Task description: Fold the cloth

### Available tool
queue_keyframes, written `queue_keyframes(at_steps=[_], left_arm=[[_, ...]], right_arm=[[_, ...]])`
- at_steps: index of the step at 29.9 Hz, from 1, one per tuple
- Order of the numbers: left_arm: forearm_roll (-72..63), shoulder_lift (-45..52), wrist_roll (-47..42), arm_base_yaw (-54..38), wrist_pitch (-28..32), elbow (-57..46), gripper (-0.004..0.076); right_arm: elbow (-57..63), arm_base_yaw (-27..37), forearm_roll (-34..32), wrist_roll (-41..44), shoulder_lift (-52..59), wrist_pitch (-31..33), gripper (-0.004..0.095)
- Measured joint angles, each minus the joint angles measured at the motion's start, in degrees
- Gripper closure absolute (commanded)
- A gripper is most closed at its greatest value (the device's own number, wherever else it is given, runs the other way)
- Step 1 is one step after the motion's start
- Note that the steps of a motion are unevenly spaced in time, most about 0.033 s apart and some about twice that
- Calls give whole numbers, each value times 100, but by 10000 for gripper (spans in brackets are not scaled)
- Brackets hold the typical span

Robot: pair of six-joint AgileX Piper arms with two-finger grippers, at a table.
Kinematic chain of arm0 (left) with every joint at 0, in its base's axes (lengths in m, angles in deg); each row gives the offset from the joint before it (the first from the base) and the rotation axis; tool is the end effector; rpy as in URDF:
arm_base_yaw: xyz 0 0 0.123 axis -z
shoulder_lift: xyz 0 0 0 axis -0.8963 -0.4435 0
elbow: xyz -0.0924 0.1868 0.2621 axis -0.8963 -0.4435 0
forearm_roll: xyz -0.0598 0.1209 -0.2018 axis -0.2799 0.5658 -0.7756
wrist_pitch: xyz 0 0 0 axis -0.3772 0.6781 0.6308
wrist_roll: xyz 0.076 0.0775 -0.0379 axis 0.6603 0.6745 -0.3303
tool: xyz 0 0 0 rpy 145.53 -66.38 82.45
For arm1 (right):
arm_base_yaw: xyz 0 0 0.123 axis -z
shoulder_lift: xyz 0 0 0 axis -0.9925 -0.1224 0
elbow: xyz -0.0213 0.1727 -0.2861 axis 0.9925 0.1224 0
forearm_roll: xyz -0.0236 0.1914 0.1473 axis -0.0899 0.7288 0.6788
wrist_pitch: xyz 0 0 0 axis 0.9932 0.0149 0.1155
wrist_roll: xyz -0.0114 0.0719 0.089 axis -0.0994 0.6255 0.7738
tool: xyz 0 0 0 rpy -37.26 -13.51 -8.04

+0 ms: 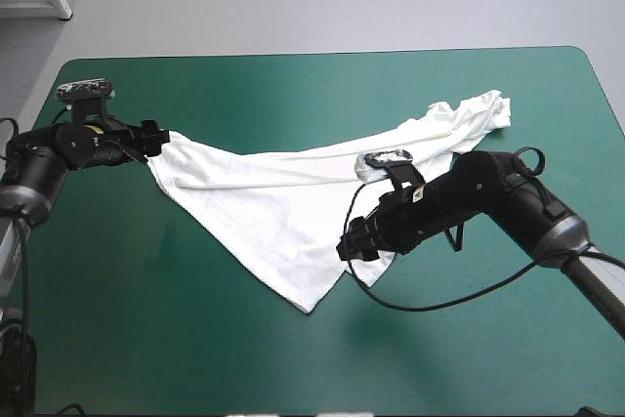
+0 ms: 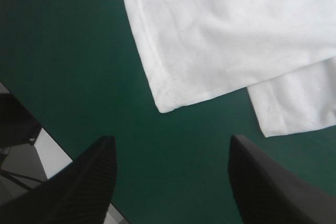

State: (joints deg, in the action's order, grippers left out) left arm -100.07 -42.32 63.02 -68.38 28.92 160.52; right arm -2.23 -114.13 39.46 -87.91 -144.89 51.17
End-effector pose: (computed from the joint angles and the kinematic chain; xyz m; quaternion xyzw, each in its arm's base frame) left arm 0.3453 0.0148 0.3535 -0.0387 0.9200 -0.0489 0.3870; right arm 0.2060 0.1830 0.3666 -0.2471 0.9121 0.2853 0.1600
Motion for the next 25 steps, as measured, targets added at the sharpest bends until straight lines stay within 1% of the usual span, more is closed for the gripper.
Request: queue_keyframes(at_steps=[2, 5, 6, 9, 12, 17, 20, 22, 23, 25], left_arm=[[-62, -371, 0, 0, 191, 94, 129], [-82, -935, 0, 0, 374, 351, 129], [-82, -1126, -6, 0, 409, 460, 131], [-82, -1639, -47, 0, 487, 794, 149], [-82, -2019, -47, 0, 617, 1048, 162], [-82, -2517, -47, 0, 932, 1252, 163], [-82, -2725, -47, 0, 968, 1294, 190], [-60, -2824, -45, 0, 1008, 1326, 248], [-52, -2859, -45, 0, 1030, 1338, 295], [-19, -2911, -45, -2, 1052, 1378, 420]], right_arm=[[44, -379, -308, 170, 7, -158, 326], [66, -1011, -1242, 794, 7, -360, 326], [66, -1301, -1740, 1146, 7, -398, 326], [66, -1923, -2764, 1905, -12, -407, 326], [66, -2386, -3337, 2412, -116, -369, 326], [66, -2774, -3505, 2775, -441, -356, 326], [66, -2844, -3522, 2861, -634, -356, 326], [66, -2862, -3522, 2867, -752, -356, 326], [66, -2862, -3527, 2867, -819, -369, 326], [66, -2862, -3529, 2867, -952, -407, 327]])
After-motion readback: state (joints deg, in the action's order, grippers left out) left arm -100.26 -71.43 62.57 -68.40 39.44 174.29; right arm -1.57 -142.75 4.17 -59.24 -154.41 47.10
